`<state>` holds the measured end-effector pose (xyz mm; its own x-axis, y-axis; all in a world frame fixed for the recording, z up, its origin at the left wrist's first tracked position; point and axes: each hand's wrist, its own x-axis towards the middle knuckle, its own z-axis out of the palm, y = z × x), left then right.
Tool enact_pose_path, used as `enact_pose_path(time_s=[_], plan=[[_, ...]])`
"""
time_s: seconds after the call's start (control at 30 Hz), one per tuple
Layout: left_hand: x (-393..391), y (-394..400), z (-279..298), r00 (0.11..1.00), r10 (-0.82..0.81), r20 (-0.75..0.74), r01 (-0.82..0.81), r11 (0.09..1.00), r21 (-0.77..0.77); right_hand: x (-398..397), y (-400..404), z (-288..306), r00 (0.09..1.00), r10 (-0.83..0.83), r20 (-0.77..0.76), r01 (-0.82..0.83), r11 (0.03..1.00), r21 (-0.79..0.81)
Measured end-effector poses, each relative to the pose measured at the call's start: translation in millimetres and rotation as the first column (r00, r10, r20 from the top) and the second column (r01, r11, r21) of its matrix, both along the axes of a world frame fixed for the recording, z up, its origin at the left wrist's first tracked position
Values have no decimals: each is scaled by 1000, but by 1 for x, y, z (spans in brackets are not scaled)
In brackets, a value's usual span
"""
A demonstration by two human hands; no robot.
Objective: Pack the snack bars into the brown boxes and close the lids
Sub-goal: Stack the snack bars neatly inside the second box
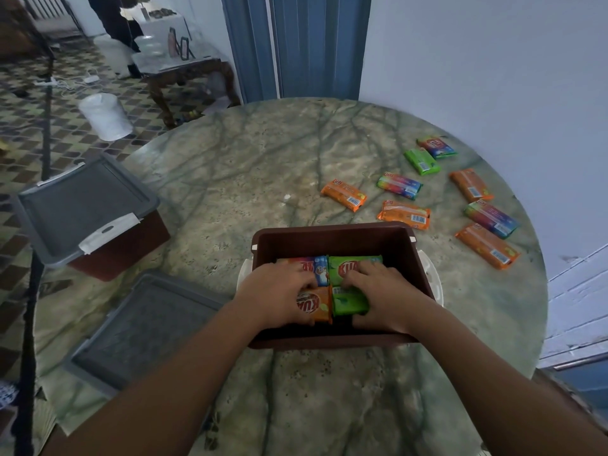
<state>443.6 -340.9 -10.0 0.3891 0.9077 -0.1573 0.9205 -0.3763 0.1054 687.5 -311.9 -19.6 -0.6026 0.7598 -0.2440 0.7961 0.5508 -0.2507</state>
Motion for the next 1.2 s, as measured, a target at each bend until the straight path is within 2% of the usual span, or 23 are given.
enact_pose_path(time_s=[0.07, 0.17, 0.23, 0.33, 0.43, 0.5, 0.67, 0.8, 0.9, 1.07, 1.13, 1.2], plan=[[-1, -1, -1, 1000, 12, 11, -12, 1000, 0, 1, -1, 5, 997, -1, -77, 5, 998, 60], [-1, -2, -1, 1000, 19, 16, -19, 1000, 6, 1, -4, 9, 962, -109, -251, 130, 989, 69], [-1, -2, 0, 1000, 19, 18, -19, 1000, 4, 3, -3, 10, 900, -228, -372, 208, 974, -93], [-1, -2, 0, 1000, 19, 16, -19, 1000, 6, 4, 2, 7, 766, -433, -475, 231, 876, -424], [-1, -1, -1, 1000, 15, 14, -15, 1000, 13, 3, 6, 0, 720, -507, -474, 216, 812, -542], [-1, -2, -1, 1000, 15, 18, -15, 1000, 15, 1, 7, -2, 745, -510, -430, 240, 806, -541], [-1, -1, 0, 1000, 18, 25, -18, 1000, 2, 0, 8, -2, 866, -401, -299, 258, 870, -421], [0, -2, 2, 1000, 15, 18, -15, 1000, -9, 0, 6, 1, 888, -356, -292, 238, 898, -371], [2, -1, 3, 1000, -10, -2, 10, 1000, -9, 1, 3, 7, 841, -372, -392, 235, 905, -355], [3, -1, 3, 999, -40, -20, 39, 999, -5, 4, -3, 17, 621, -447, -644, 244, 891, -382], [4, -1, 3, 997, -53, -49, 53, 999, -4, 4, -1, 18, 619, -418, -665, 239, 907, -348], [4, 0, 4, 996, -61, -69, 60, 998, -12, 4, 2, 15, 663, -411, -626, 255, 910, -327]])
